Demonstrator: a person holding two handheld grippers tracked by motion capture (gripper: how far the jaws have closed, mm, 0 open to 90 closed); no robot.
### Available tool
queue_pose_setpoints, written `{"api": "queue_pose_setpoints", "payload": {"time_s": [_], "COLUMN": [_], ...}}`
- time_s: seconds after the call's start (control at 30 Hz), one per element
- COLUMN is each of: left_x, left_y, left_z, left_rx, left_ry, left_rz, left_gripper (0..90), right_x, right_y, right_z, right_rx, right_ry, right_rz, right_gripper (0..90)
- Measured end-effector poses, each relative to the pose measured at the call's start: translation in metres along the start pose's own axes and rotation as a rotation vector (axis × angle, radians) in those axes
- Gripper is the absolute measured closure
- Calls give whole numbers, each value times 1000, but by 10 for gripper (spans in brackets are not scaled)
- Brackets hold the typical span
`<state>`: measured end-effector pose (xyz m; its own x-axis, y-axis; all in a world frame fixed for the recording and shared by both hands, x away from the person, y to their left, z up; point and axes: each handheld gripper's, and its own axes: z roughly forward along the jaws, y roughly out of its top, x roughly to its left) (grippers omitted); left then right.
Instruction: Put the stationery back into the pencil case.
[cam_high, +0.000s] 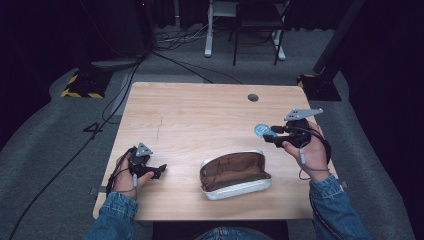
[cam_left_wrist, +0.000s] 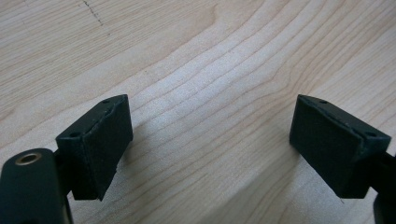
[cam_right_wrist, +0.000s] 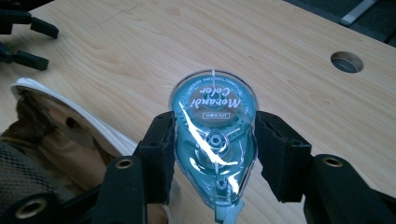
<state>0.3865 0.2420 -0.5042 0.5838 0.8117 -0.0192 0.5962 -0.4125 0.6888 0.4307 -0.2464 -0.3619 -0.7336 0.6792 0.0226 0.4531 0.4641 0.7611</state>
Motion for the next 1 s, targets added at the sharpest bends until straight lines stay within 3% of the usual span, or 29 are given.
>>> {"api": "queue_pose_setpoints", "payload": {"time_s": [0.17,1.0], "left_x": [0,0], "left_y": [0,0], "left_z": [0,0], "left_rx": [0,1], "left_ry": [0,-1], "left_rz": [0,1], "left_gripper": [135,135], "right_x": [14,59], "right_y": [5,15], "right_z": [-3,1], "right_rx": [5,71], "right_ry": [35,181], "right_rz": [-27,-83], "right_gripper": [503,503]}}
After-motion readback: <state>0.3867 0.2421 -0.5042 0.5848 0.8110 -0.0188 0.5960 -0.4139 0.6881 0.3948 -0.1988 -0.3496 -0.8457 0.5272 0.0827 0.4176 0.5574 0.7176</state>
